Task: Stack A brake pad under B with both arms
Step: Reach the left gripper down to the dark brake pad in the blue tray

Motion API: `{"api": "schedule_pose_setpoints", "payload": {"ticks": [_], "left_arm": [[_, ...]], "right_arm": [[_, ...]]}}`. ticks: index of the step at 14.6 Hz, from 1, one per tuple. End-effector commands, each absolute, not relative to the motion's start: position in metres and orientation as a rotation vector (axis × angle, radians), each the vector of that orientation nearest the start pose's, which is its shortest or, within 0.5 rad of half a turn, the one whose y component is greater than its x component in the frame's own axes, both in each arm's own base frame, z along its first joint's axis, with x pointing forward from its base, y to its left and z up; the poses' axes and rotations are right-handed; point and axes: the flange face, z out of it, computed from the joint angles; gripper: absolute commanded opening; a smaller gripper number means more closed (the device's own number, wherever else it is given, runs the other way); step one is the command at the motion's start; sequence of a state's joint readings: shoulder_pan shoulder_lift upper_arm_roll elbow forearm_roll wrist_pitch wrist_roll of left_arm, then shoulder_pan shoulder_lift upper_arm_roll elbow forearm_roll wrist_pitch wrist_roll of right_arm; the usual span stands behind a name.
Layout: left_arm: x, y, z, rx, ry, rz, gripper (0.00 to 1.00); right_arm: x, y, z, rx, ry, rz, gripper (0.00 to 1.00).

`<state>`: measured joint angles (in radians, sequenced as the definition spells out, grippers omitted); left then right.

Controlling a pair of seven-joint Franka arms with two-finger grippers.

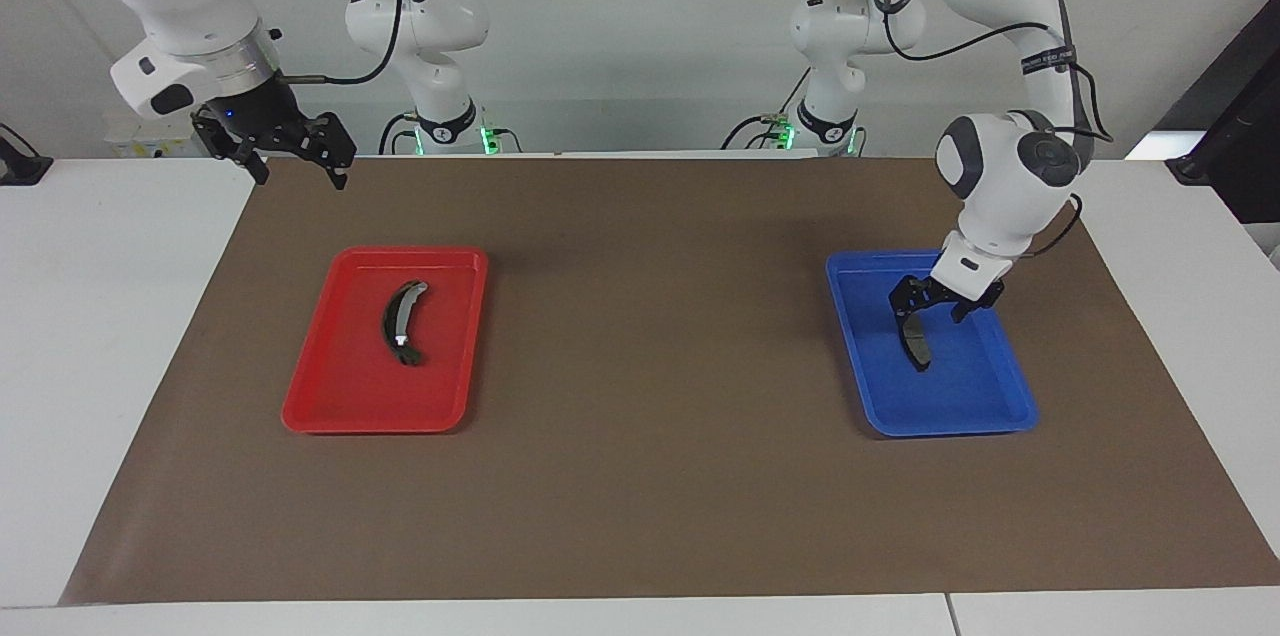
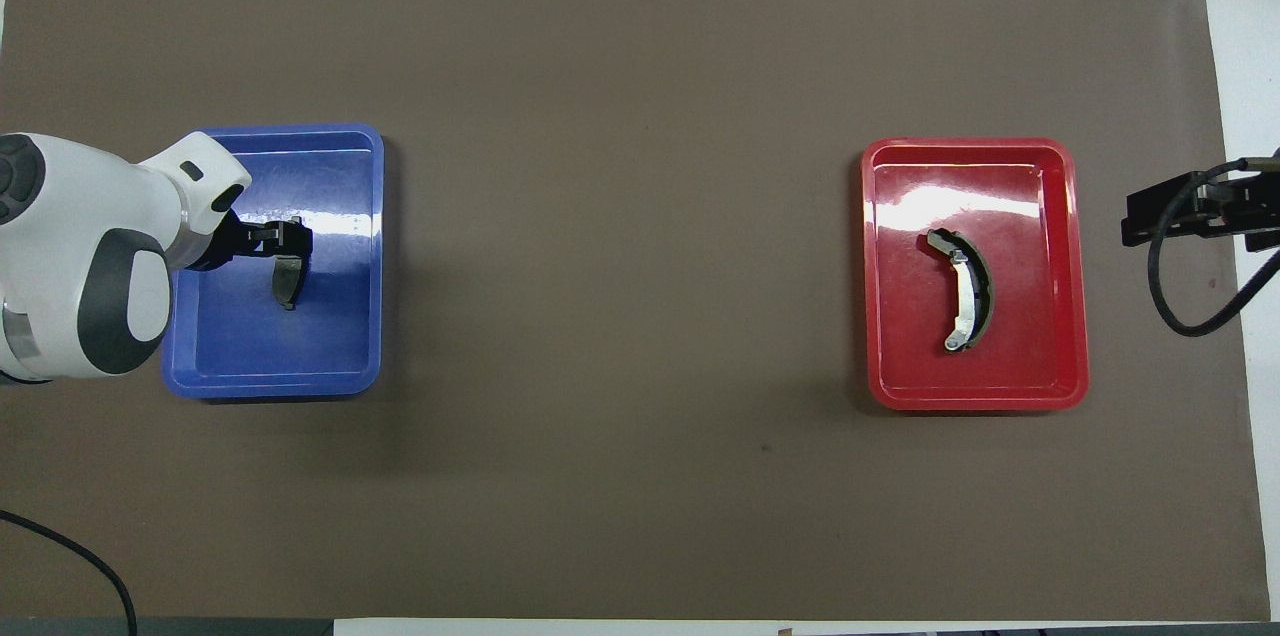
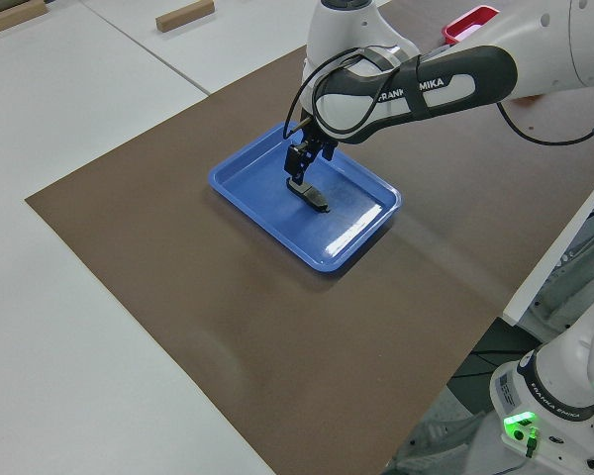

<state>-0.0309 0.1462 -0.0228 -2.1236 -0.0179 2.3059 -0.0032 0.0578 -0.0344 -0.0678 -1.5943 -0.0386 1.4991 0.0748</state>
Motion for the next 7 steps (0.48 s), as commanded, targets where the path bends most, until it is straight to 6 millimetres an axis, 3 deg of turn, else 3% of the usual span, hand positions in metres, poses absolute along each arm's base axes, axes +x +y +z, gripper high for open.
{"api": "schedule_pose_setpoints", "payload": {"ticks": [1, 3, 7], "left_arm": [[0.564, -0.028, 0.322, -3.148, 0.034, -0.108, 0.98], [0.569, -0.026, 0.300, -3.148, 0.036, -0.108, 0.99], [0.568, -0.023, 0.294, -3.149, 0.028, -0.089, 0.99]], "right_arm": [[0.528, -0.016, 0.627, -3.176, 0.119, 0.087, 0.99], [0.528, -0.017, 0.627, -3.176, 0.121, 0.087, 0.99], [0.527, -0.017, 0.625, -3.176, 0.121, 0.094, 0.99]]}}
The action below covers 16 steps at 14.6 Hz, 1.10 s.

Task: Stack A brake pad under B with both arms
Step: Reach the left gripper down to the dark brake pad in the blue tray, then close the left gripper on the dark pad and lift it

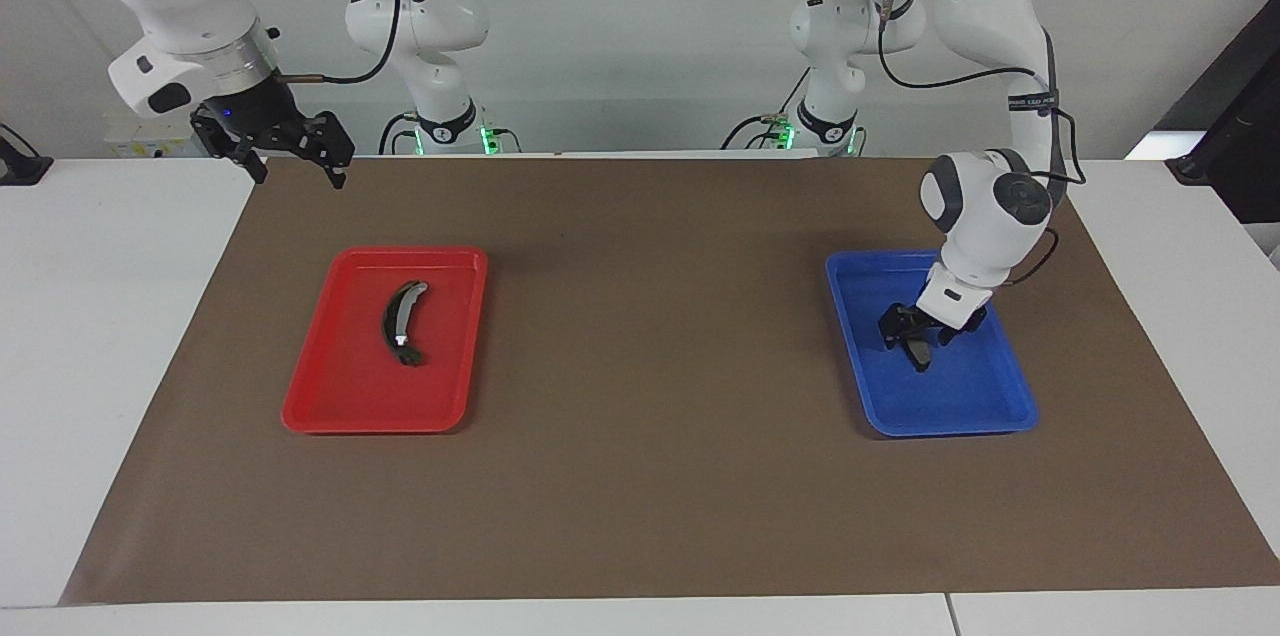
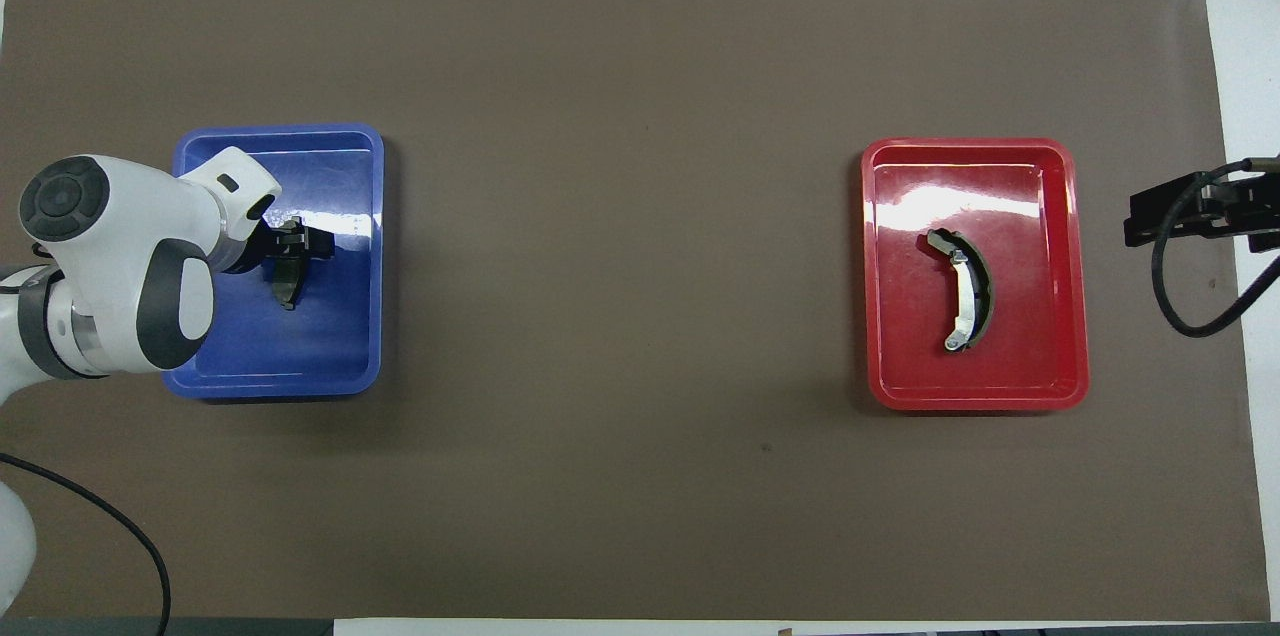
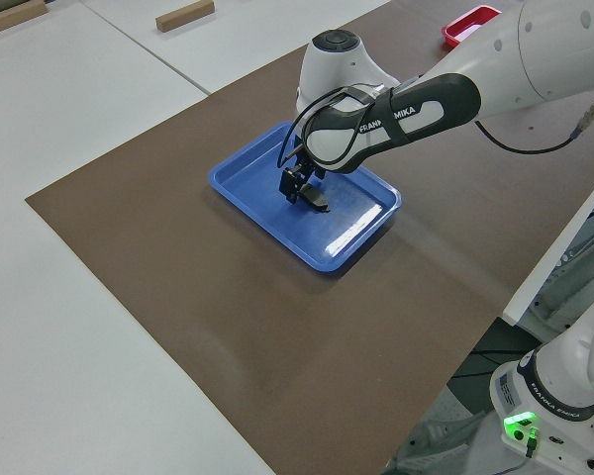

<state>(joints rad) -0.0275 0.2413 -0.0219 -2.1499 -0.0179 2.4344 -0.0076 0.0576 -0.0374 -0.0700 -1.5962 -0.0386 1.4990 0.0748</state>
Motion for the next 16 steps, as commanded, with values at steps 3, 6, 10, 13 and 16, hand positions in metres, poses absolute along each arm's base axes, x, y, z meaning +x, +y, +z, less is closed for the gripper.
{"api": "schedule_pose_setpoints", "payload": {"ticks": [3, 6, 10, 13, 16], "left_arm": [[0.567, -0.018, 0.293, -3.149, 0.019, -0.068, 0.99], [0.568, -0.015, 0.295, -3.147, 0.036, -0.072, 0.99], [0.566, -0.014, 0.303, -3.143, 0.139, -0.056, 0.35], [0.569, -0.016, 0.312, -3.142, 0.166, -0.039, 0.07], [0.571, -0.020, 0.329, -3.142, 0.178, -0.020, 0.04]], "right_arm": [[0.527, -0.017, 0.625, -3.174, 0.121, 0.094, 0.99], [0.526, -0.017, 0.625, -3.174, 0.121, 0.097, 0.99], [0.525, -0.019, 0.623, -3.173, 0.126, 0.102, 0.99], [0.525, -0.019, 0.623, -3.173, 0.126, 0.102, 0.99], [0.525, -0.019, 0.623, -3.173, 0.126, 0.102, 0.99]]}}
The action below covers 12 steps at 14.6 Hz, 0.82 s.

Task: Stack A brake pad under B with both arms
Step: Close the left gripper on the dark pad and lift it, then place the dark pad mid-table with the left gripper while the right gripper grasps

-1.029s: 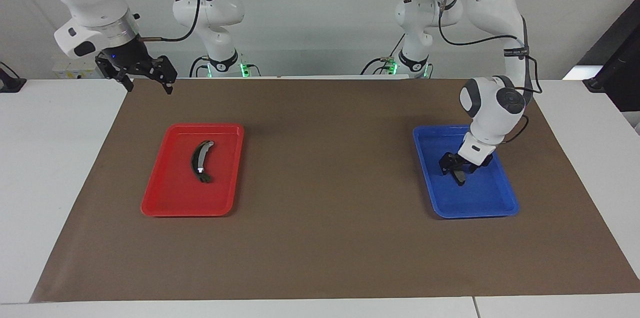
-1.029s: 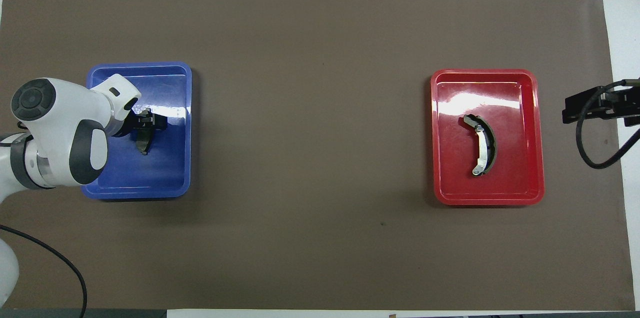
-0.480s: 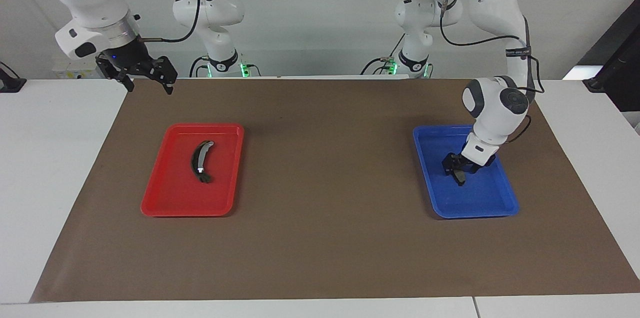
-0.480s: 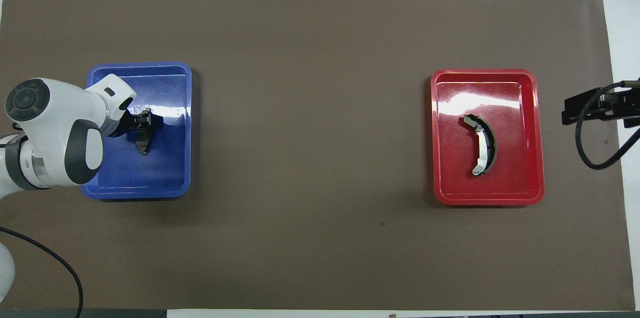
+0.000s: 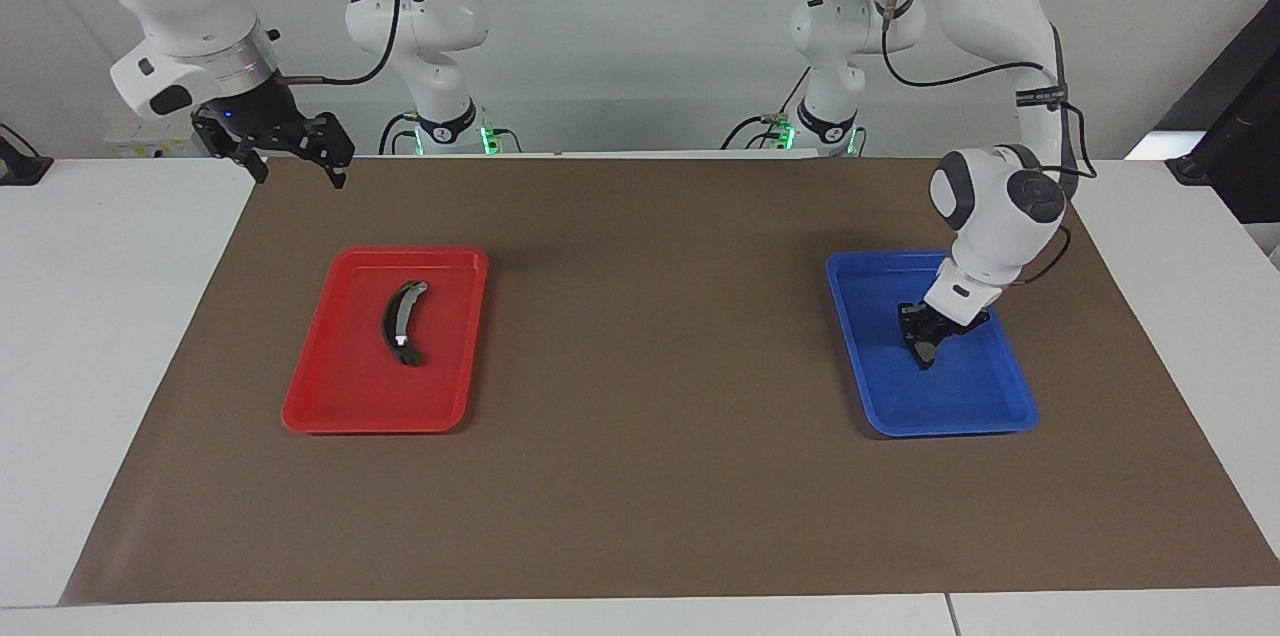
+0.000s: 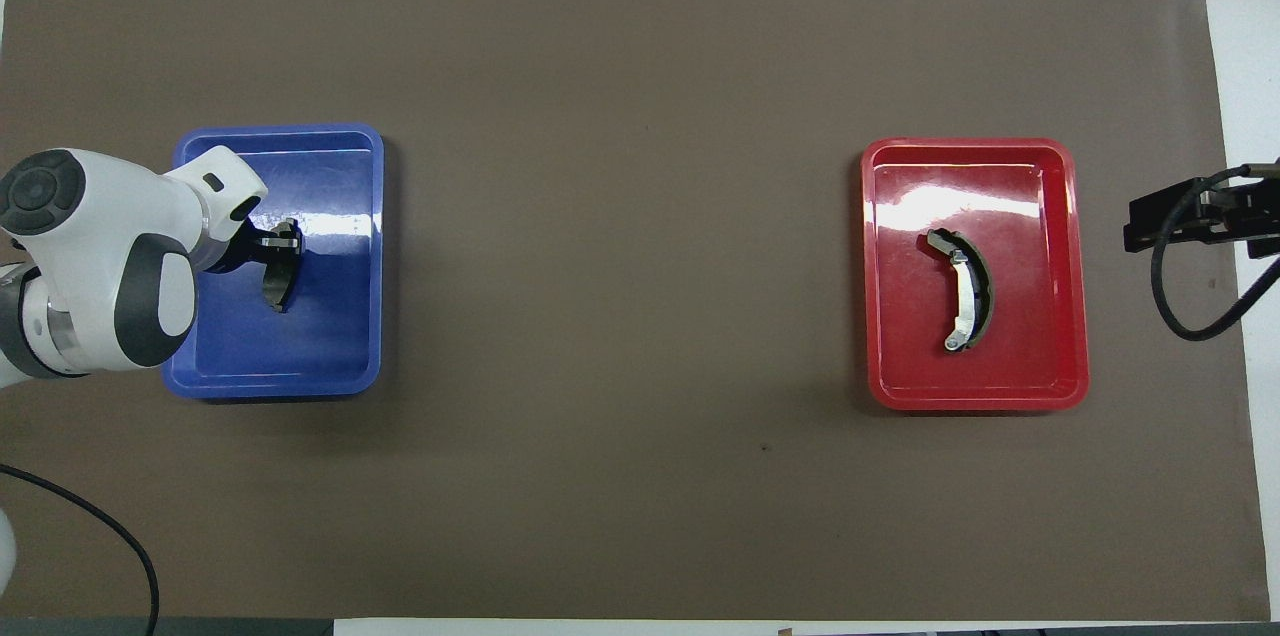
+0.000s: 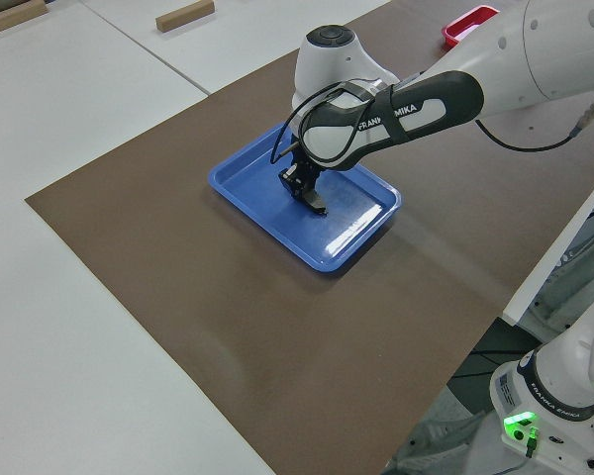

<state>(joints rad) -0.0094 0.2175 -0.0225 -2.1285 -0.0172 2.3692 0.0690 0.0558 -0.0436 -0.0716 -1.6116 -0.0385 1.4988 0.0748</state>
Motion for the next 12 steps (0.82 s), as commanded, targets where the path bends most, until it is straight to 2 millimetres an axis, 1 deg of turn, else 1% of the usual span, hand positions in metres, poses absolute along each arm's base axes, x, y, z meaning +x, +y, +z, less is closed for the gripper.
{"api": "schedule_pose_setpoints", "payload": {"ticks": [1, 4, 5, 6, 7, 8, 9, 10, 11, 12], "left_arm": [[0.574, -0.022, 0.340, -3.141, 0.183, -0.029, 0.04], [0.586, -0.028, 0.367, -3.142, 0.197, -0.012, 0.04], [0.589, -0.039, 0.373, -3.142, 0.222, -0.022, 0.04], [0.591, -0.054, 0.375, -3.144, 0.254, -0.036, 0.04], [0.591, -0.067, 0.376, -3.145, 0.278, -0.048, 0.04], [0.588, -0.092, 0.377, -3.147, 0.290, -0.049, 0.04], [0.584, -0.119, 0.377, -3.150, 0.281, -0.053, 0.03], [0.579, -0.146, 0.378, -3.151, 0.288, -0.063, 0.03], [0.572, -0.175, 0.380, -3.154, 0.310, -0.088, 0.02], [0.564, -0.203, 0.378, -3.161, 0.308, -0.118, 0.02]], "right_arm": [[0.525, -0.019, 0.623, -3.173, 0.126, 0.099, 0.99], [0.527, -0.020, 0.624, -3.173, 0.130, 0.082, 0.99], [0.527, -0.021, 0.624, -3.173, 0.132, 0.080, 0.99], [0.527, -0.024, 0.625, -3.173, 0.142, 0.078, 0.99], [0.529, -0.023, 0.623, -3.172, 0.136, 0.054, 0.99], [0.531, -0.022, 0.610, -3.171, 0.119, 0.032, 0.99], [0.526, -0.016, 0.596, -3.168, 0.103, -0.024, 0.99], [0.524, -0.015, 0.570, -3.167, 0.096, -0.041, 0.99], [0.523, -0.013, 0.554, -3.164, 0.088, -0.068, 0.99], [0.527, -0.013, 0.532, -3.162, 0.085, -0.056, 0.99]]}}
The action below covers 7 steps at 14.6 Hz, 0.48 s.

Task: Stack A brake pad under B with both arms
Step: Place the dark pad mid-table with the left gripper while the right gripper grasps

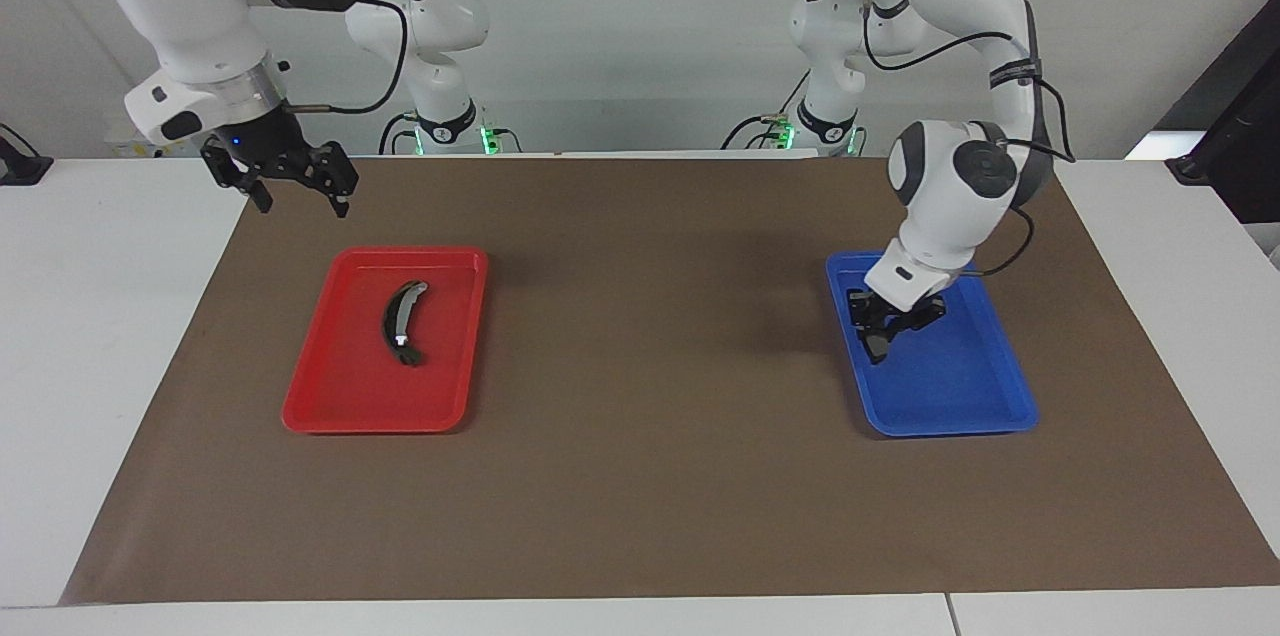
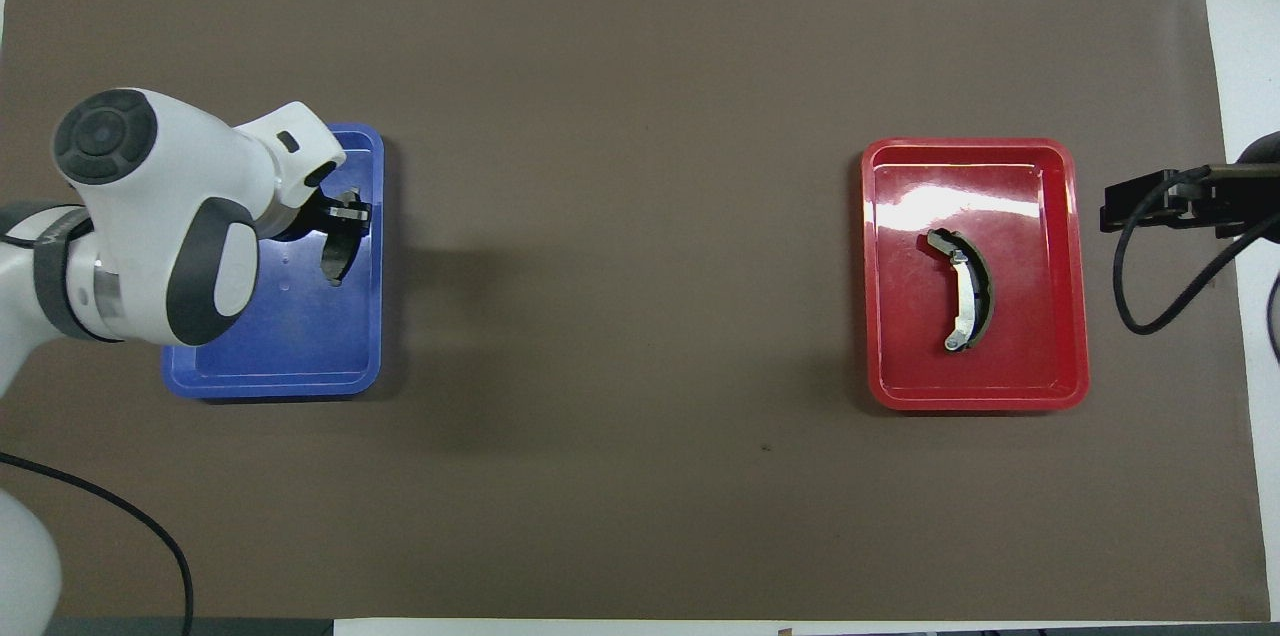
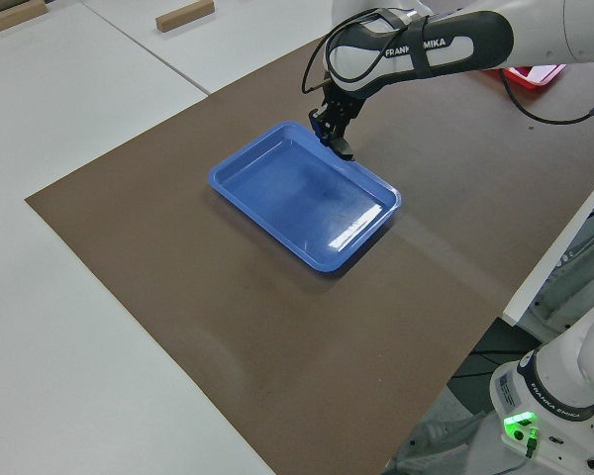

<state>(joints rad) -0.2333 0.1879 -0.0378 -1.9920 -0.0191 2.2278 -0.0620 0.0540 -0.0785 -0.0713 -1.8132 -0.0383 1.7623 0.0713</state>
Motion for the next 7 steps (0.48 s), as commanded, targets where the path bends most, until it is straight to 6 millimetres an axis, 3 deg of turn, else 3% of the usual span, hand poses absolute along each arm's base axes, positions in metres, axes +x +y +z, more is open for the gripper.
{"api": "schedule_pose_setpoints", "payload": {"ticks": [1, 3, 5, 7], "left_arm": [[0.559, -0.223, 0.376, -3.168, 0.303, -0.145, 0.02], [0.548, -0.263, 0.364, -3.175, 0.310, -0.147, 0.02], [0.539, -0.295, 0.347, -3.194, 0.256, -0.175, 0.02], [0.531, -0.325, 0.336, -3.211, 0.241, -0.202, 0.02]], "right_arm": [[0.534, -0.012, 0.510, -3.145, 0.095, -0.041, 0.99], [0.542, -0.010, 0.458, -3.120, 0.117, -0.052, 0.99], [0.534, -0.010, 0.406, -3.118, 0.121, -0.114, 0.99], [0.527, -0.009, 0.368, -3.120, 0.122, -0.136, 0.99]]}}
